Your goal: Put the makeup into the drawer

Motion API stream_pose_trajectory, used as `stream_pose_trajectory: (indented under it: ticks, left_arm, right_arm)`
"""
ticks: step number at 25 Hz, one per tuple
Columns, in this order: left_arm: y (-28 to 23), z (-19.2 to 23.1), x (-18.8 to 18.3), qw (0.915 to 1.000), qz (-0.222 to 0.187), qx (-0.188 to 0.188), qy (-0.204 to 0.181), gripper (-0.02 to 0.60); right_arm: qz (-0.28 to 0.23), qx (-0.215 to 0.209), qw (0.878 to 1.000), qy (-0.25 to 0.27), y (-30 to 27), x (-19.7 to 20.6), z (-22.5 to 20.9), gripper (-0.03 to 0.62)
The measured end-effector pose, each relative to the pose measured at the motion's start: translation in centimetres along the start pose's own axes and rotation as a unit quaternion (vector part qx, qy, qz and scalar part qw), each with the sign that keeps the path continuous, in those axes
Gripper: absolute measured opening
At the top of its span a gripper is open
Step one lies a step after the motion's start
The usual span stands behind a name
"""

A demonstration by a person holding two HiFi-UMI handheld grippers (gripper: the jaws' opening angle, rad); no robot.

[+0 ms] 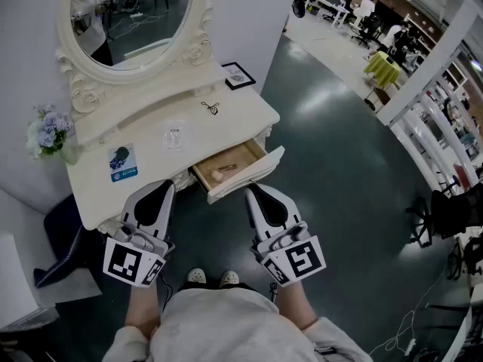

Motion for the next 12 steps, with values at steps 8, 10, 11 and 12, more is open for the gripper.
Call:
stream_pose_trajectory:
  ticks: [8,10,11,12]
  left_arm:
    - [0.9,2.7,0.3,1.0000,-0.001,0.009,0.001,0.011]
    - [1.1,3.3,0.4,0.9999,-0.003,0.013,0.001,0.012]
    - [1.1,3.6,0.4,0.9999,-0.004,0.015,0.001,0.011]
    - [1.2,3.8,0.4,0.9998,-0.006,0.018,0.000,0.012]
  right_arm:
    - [-0.004,0.007,1.000,0.001,-2.1,-0.7,1.9,0.026]
    - [-0.004,0.010,1.000,0.002,-2.5,-0.7,2.3,0.026]
    - [-0.004,0.012,1.000,0.003,-2.7,-0.7,2.5,0.026]
    - [-0.003,0.014,1.000,0.004,-2.8,-0.7,2.7,0.026]
Point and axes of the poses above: the fingertips, and each gripper's own axes: y backward along the fingers, z to its left, x out of its underside, the point moved 4 cm from there along y, backward along the fingers, and after that the axes turned 14 degrees about z, right-handed, at the moved point
